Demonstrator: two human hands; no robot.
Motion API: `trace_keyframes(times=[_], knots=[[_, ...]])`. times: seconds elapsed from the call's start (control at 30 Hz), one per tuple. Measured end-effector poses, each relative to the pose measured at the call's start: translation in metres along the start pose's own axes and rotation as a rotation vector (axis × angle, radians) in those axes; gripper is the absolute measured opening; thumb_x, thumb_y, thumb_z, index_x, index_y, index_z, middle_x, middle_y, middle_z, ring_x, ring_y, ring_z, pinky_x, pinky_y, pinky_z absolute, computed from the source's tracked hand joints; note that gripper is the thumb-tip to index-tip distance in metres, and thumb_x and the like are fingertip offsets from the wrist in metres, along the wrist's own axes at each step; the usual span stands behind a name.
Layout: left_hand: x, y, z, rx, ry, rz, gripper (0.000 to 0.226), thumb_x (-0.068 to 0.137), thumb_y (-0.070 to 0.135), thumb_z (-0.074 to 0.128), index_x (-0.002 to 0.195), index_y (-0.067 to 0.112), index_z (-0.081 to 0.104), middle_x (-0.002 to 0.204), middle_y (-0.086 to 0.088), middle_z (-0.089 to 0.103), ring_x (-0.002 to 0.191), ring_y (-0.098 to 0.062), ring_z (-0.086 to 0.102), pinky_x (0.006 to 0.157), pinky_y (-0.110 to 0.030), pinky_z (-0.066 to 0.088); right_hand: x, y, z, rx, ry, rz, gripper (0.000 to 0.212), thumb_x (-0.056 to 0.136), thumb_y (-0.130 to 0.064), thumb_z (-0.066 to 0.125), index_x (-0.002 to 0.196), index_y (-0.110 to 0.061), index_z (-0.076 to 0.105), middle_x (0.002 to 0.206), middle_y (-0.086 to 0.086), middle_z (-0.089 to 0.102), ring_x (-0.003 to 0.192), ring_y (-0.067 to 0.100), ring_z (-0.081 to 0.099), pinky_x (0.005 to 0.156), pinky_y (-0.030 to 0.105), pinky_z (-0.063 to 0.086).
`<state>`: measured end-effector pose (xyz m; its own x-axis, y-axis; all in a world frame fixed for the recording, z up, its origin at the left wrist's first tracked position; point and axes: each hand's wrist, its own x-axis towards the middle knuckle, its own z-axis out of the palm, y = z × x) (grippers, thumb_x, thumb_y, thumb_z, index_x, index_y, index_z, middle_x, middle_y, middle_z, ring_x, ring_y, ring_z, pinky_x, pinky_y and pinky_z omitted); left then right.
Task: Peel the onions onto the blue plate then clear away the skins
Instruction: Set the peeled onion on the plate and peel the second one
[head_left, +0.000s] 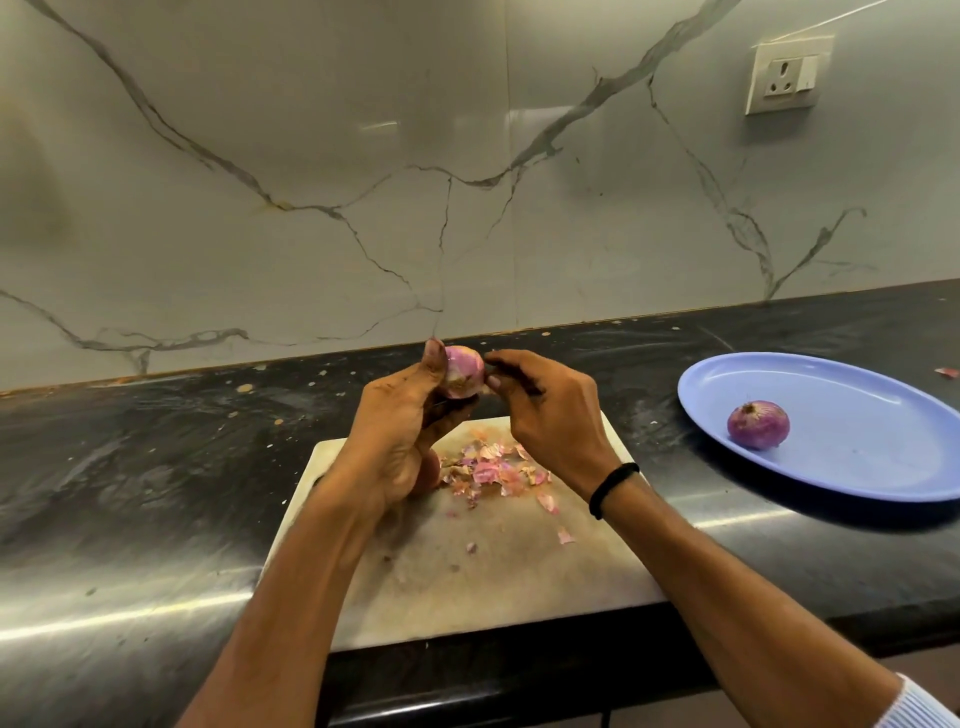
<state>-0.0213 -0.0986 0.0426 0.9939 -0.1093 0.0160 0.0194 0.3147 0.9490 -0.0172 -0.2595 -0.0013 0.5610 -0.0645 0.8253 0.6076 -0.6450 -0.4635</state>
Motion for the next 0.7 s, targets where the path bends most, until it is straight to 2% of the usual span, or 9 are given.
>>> trace_keyframes(times=[0.1, 0.23, 0.37, 0.5, 0.63, 0.7], knots=[[-0.0004, 0.0013, -0.0007, 0.001, 0.029, -0.018, 0.048, 0.085, 0.043, 0.064, 0.101, -0.001, 0.071, 0.100, -0.022, 0.074, 0.102, -0.033, 0.071, 0.096, -0.045, 0.055, 0.0015, -0.0019, 0.0006, 0.050, -0.012, -0.042, 0.042, 0.089, -0.008, 0.071, 0.130, -0.009, 0.061, 0.121, 0.008, 0.063, 0.106, 0.014, 0.063, 0.094, 0.017, 0.051], [-0.0018, 0.0009, -0.0003, 0.047, 0.038, -0.038, 0.046, 0.089, 0.044, 0.063, 0.098, 0.000, 0.072, 0.088, -0.017, 0.076, 0.085, -0.025, 0.074, 0.078, -0.032, 0.062, 0.0015, -0.0033, 0.0019, 0.034, -0.060, -0.127, 0.053, 0.086, -0.008, 0.075, 0.136, -0.009, 0.058, 0.132, 0.010, 0.057, 0.122, 0.014, 0.053, 0.104, 0.018, 0.045], [-0.0004, 0.0003, -0.0018, 0.091, 0.045, -0.077, 0.047, 0.086, 0.046, 0.066, 0.099, 0.001, 0.072, 0.089, -0.016, 0.076, 0.083, -0.024, 0.075, 0.073, -0.031, 0.060, -0.0003, -0.0042, 0.0044, 0.040, -0.035, -0.158, 0.043, 0.084, -0.007, 0.077, 0.126, -0.001, 0.065, 0.122, 0.013, 0.067, 0.114, 0.019, 0.062, 0.101, 0.019, 0.048], [-0.0005, 0.0002, -0.0007, 0.067, 0.056, -0.083, 0.041, 0.088, 0.039, 0.068, 0.094, -0.001, 0.072, 0.086, -0.017, 0.075, 0.076, -0.022, 0.074, 0.070, -0.029, 0.061, -0.0029, -0.0059, 0.0026, 0.106, 0.014, -0.119, 0.033, 0.082, -0.007, 0.078, 0.113, 0.001, 0.070, 0.109, 0.013, 0.072, 0.103, 0.015, 0.066, 0.092, 0.018, 0.053], [-0.0005, 0.0008, 0.0003, 0.036, 0.065, -0.119, 0.038, 0.089, 0.034, 0.068, 0.097, -0.002, 0.072, 0.093, -0.020, 0.075, 0.089, -0.028, 0.075, 0.076, -0.032, 0.062, -0.0020, 0.0002, 0.0001, 0.092, 0.086, -0.069, 0.014, 0.088, 0.003, 0.068, 0.101, 0.000, 0.073, 0.097, 0.010, 0.075, 0.092, 0.016, 0.072, 0.082, 0.028, 0.060], [-0.0018, -0.0001, 0.0026, 0.016, 0.068, -0.134, 0.036, 0.089, 0.032, 0.068, 0.099, -0.002, 0.071, 0.094, -0.021, 0.075, 0.091, -0.030, 0.074, 0.077, -0.032, 0.062, -0.0010, 0.0029, -0.0019, 0.092, 0.100, -0.044, 0.013, 0.090, 0.007, 0.063, 0.098, 0.000, 0.072, 0.094, 0.009, 0.074, 0.088, 0.014, 0.071, 0.079, 0.027, 0.060]])
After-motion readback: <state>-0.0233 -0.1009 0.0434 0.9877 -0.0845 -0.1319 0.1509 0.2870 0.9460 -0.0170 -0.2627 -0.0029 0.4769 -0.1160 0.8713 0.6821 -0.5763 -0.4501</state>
